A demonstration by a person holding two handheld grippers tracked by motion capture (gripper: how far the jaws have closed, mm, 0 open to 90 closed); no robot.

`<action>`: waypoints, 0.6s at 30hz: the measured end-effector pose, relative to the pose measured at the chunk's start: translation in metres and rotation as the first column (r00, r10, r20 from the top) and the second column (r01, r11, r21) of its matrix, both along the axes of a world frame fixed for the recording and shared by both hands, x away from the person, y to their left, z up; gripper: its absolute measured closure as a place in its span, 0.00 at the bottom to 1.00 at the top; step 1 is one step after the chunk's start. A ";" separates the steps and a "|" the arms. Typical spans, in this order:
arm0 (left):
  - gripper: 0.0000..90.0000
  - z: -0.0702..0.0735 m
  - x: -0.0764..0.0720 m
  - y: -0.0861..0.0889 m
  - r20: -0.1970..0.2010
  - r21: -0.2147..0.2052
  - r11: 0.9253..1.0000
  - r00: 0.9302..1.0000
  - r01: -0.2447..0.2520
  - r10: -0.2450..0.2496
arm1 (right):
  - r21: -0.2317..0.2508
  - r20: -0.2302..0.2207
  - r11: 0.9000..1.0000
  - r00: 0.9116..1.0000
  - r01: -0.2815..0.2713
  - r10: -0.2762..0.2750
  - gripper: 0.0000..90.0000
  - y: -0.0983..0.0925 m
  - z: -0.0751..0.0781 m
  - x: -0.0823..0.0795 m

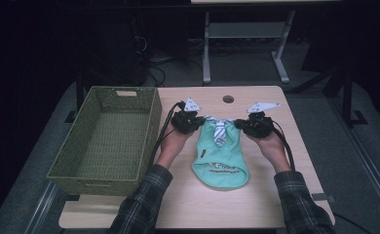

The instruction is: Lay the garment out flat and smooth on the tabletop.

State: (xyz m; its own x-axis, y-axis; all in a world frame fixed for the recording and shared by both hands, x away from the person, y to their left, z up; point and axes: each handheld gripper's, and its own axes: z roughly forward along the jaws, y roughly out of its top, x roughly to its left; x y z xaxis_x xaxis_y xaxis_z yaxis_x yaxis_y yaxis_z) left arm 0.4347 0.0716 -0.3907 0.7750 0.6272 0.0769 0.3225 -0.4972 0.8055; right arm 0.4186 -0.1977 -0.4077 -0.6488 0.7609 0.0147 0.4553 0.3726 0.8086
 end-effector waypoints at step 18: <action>0.95 0.005 -0.046 0.008 0.136 0.011 0.999 0.989 0.053 -0.054 | -0.043 0.162 0.999 0.986 -0.030 0.037 0.92 0.008 0.000 -0.048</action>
State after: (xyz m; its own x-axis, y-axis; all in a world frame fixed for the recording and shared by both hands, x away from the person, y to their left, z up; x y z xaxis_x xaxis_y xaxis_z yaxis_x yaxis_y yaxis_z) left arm 0.3885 0.0795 -0.3853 0.7894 0.5844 0.1880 0.1831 -0.5164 0.8366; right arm 0.3702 -0.1900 -0.4073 -0.6652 0.7364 -0.1235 0.3058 0.4195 0.8547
